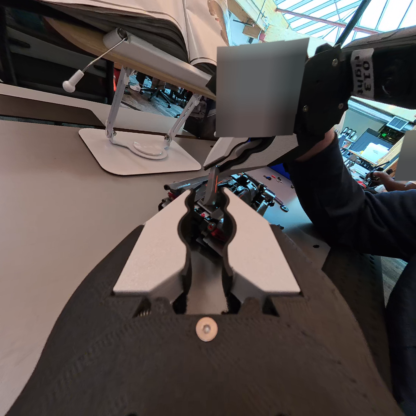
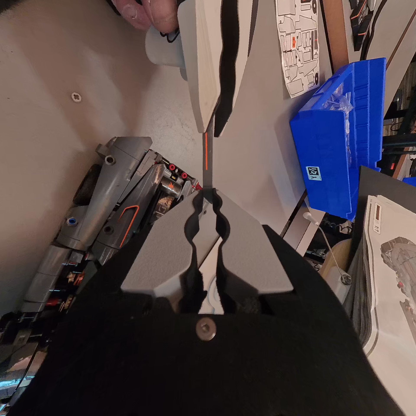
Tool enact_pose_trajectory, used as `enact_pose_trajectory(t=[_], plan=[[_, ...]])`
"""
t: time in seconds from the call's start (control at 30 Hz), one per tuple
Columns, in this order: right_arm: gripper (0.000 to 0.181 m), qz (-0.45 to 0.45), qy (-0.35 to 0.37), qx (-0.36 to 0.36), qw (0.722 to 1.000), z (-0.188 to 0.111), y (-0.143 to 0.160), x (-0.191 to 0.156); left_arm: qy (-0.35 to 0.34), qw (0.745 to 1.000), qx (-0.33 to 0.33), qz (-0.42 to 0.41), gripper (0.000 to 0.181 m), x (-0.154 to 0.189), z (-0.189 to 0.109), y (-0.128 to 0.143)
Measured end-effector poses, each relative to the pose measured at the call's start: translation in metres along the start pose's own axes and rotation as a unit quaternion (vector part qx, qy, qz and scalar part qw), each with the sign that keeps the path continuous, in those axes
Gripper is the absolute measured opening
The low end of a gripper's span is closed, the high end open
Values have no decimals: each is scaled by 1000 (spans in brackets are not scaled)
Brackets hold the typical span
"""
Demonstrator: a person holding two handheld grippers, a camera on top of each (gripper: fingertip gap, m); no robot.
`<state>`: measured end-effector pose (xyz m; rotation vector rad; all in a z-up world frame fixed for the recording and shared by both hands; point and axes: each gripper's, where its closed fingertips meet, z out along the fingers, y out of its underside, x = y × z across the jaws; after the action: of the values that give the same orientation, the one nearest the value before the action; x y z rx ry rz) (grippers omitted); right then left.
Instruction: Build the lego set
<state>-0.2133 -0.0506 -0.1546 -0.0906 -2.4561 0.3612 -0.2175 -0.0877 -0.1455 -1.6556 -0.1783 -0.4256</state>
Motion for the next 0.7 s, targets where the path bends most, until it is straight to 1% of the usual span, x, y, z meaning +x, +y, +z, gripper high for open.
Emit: enact_pose_trajectory(t=[0.17,0.3,0.53,0.7], plan=[[6,-4,6,5,1000,-1,-3,1,12,1000,12,0,14,3,-1,-4],[6,-4,9,6,1000,-1,-2,2,7,1000,12,12,8,3,-2,-5],[6,-2,11,10,1000,-3,-3,3,5,1000,18,14,7,3,-3,-7],[6,8,13,0,1000,-4,5,6,-13,999,31,-6,10,-5,-9,-10]])
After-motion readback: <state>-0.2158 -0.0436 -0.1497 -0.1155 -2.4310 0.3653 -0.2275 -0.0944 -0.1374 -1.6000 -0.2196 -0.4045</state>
